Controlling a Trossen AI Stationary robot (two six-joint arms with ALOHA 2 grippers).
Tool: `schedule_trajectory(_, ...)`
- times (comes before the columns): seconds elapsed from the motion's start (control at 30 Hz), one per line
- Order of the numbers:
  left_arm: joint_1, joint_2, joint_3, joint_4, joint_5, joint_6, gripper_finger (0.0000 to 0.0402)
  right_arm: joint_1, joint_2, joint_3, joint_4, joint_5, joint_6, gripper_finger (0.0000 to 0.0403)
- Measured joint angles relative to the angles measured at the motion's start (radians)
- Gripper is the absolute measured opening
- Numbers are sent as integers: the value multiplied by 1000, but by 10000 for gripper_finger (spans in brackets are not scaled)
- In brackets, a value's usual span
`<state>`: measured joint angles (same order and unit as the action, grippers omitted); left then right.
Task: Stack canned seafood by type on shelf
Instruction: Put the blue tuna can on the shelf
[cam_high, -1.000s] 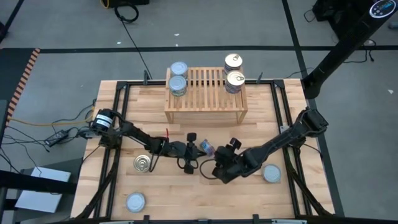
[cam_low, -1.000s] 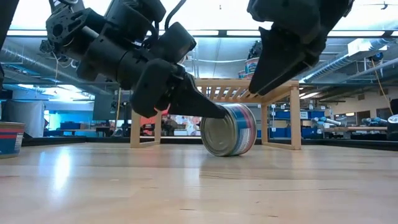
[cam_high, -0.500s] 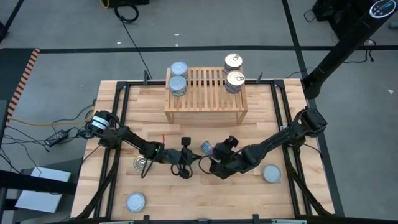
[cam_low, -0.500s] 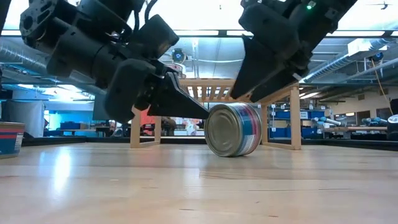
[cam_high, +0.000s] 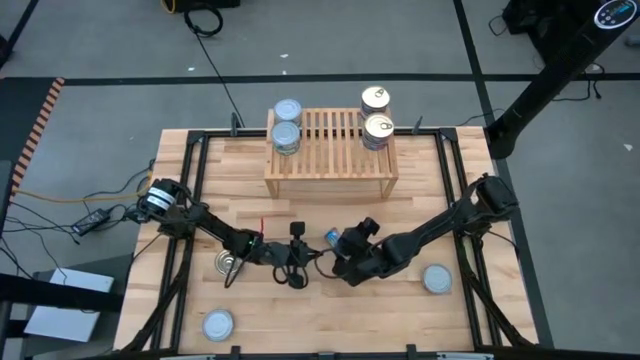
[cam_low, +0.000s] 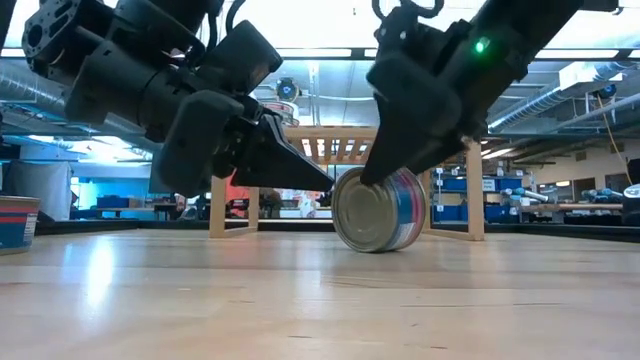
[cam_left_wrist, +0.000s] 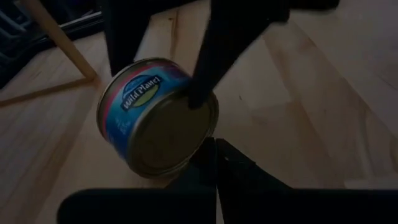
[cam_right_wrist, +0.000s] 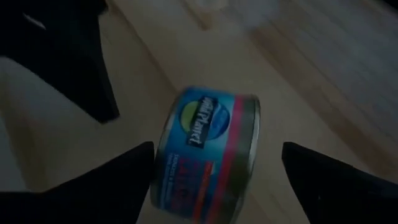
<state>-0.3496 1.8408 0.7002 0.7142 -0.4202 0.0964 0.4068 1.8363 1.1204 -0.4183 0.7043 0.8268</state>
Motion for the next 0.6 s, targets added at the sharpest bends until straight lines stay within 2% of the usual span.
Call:
schedule_trajectory(0.2, 1, 0, 0, -1, 1, -4, 0, -11, 12, 1, -4, -5, 0, 327)
schedule_trajectory(0.43, 0, 0, 0, -1, 5, -4, 0, -12, 10, 2, -7, -20, -75, 207)
schedule_trajectory(0.6, 0, 0, 0, -2, 5, -4, 0, -12, 9, 4, -3, -34, -160, 203)
